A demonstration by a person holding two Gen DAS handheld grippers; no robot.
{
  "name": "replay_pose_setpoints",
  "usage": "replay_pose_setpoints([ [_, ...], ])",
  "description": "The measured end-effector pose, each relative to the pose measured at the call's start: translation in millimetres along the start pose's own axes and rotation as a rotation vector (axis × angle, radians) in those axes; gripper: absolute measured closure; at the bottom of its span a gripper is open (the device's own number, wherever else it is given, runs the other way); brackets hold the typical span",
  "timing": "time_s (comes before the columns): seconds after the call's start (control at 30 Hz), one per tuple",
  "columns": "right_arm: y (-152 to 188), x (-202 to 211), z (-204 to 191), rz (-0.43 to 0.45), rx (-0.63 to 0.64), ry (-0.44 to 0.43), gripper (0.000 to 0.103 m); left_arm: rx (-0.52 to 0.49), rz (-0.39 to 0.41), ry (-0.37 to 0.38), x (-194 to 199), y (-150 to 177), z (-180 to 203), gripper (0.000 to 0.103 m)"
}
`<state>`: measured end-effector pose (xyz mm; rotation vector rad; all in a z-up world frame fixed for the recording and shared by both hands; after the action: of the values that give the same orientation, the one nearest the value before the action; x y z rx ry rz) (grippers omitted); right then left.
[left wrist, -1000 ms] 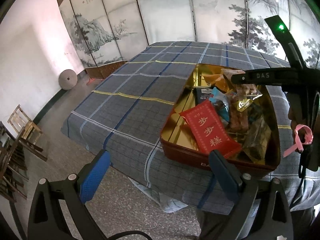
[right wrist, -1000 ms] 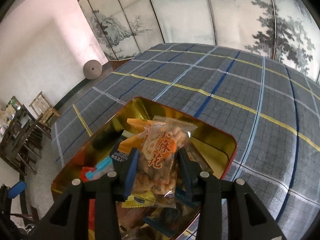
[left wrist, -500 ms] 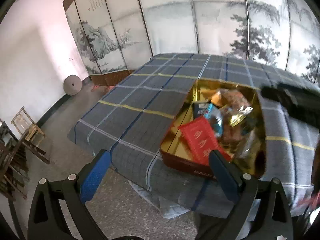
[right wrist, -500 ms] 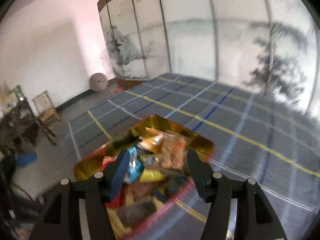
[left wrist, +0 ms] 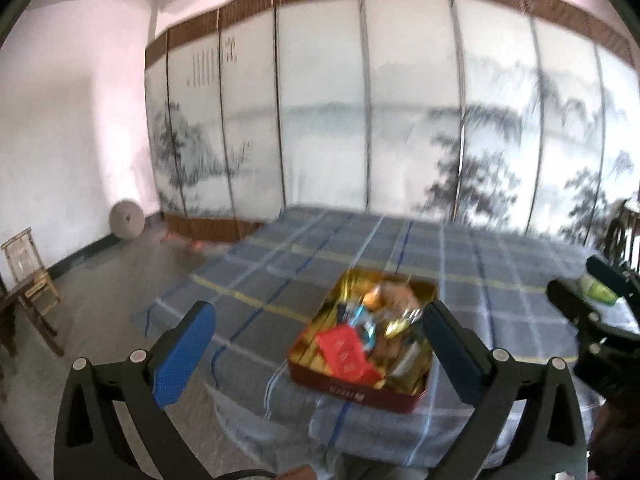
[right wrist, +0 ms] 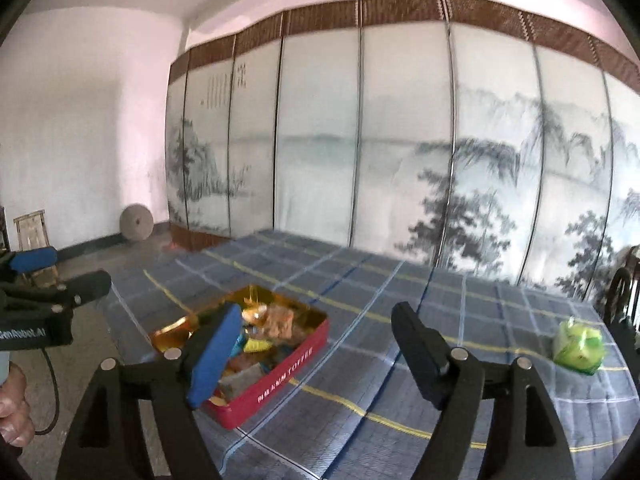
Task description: Organize snacks
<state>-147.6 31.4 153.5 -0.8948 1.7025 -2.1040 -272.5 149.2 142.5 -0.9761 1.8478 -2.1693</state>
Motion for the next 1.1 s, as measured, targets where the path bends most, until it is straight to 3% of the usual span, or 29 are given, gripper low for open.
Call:
replay_pose_setpoints([
  [0.1,-10,20,3,0.038,-0.002,0.001,0.024,-0.029,0.05,0.028,24,-13,7,0.0],
  [0.37,-19,60,13,0.1,-0.014,0.011,0.024,-0.045,0.088,0.157,60,-38,20,0.0],
  [0.47,-21,67,18,0.109,-0.02,0.016,0.024,-0.021,0.084,0.174,66,-41,19,0.0],
  [0.57,-23,71,17,0.117,-0.022,0.016,0.024,0.013,0.132,0.162,71,-39,16,0.0],
  [0.93,-12,63,7,0.079,-0.008,-0.005,0.023,-0.03,0.041,0.07,46,-16,19,0.0],
  [1.1,-4,57,7,0.054,-0.003,-0.017,0.023,-0.029,-0.044,0.068,22,2,18,0.0],
])
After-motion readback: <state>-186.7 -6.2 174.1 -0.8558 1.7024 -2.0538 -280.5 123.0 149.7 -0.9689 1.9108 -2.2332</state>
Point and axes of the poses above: each gripper's, at about its wrist camera, not at the fingertips, and x roughly against the way its jaws point, z to its right, y to its underside, the point moved 4 cm from there along -x, roughly the way its jaws point, and after that the axes turned 11 degrees about y, right-handed, at the moved point
